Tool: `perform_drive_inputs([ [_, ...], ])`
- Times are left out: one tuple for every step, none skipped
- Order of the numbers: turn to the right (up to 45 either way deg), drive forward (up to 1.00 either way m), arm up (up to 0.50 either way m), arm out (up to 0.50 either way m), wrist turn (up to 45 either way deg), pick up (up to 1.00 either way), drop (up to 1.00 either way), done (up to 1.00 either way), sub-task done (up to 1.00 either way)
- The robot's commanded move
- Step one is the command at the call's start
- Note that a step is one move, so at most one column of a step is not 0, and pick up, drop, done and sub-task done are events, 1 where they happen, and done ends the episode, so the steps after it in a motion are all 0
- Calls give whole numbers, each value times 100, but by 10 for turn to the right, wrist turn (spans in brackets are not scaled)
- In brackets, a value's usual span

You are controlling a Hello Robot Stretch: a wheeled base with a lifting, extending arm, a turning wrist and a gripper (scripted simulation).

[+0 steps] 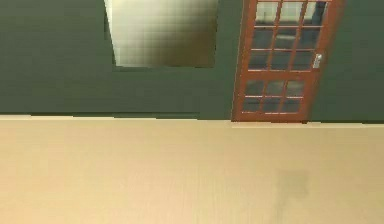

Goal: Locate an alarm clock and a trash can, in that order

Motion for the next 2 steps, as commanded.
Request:
perform_drive_inputs([
  [-390,0,0,0,0,0,0,0,0],
  [0,10,0,0,0,0,0,0,0],
])
